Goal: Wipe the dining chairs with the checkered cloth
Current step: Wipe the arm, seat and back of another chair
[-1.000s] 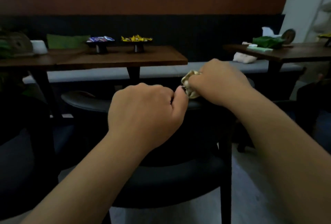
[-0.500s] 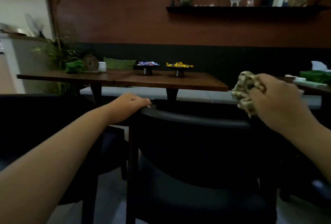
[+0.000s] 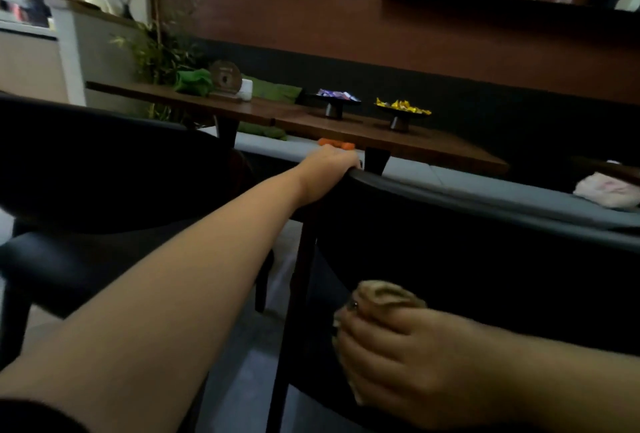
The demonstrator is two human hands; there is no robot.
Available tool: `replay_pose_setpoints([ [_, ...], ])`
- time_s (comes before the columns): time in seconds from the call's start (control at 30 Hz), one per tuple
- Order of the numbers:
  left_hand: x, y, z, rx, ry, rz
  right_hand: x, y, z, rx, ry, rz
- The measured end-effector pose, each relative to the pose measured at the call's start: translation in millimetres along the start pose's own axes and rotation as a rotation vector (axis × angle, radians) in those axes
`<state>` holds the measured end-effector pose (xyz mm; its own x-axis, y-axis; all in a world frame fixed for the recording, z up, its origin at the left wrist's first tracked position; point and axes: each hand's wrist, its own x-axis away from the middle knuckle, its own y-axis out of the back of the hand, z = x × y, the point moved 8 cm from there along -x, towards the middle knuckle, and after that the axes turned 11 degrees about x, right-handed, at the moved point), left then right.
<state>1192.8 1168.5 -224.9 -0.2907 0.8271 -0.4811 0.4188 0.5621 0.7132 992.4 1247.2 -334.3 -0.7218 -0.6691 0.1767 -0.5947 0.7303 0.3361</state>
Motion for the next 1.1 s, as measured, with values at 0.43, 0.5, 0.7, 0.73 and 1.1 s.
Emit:
replay_pose_setpoints([
  [0.43,3.8,3.7,13.4,0.155,0.017,-0.138,-38.0,-36.4,-86.2,0.333,-0.474,0.252],
  [0.5,6.6,1.1,15.4,0.271,0.094,-0.122,-40.3,-42.4,-83.4,0.341,-0.482,0.299],
  [0.7,2.7,-5.9,36.1,0.786,0.226,-0.114,-58.2,-75.8,-53.8,0.361,-0.404,0.326],
  [0.73,5.0,-9.1,34.5,0.872,0.267,-0.084,-61.7,-81.4,-44.5,0.312,-0.353,0.334],
  [1.1,1.6,-17.8,23.6,1.325,0.291,-0.003,-73.4,-51.1,-112.2,-0.003,-0.647,0.349],
])
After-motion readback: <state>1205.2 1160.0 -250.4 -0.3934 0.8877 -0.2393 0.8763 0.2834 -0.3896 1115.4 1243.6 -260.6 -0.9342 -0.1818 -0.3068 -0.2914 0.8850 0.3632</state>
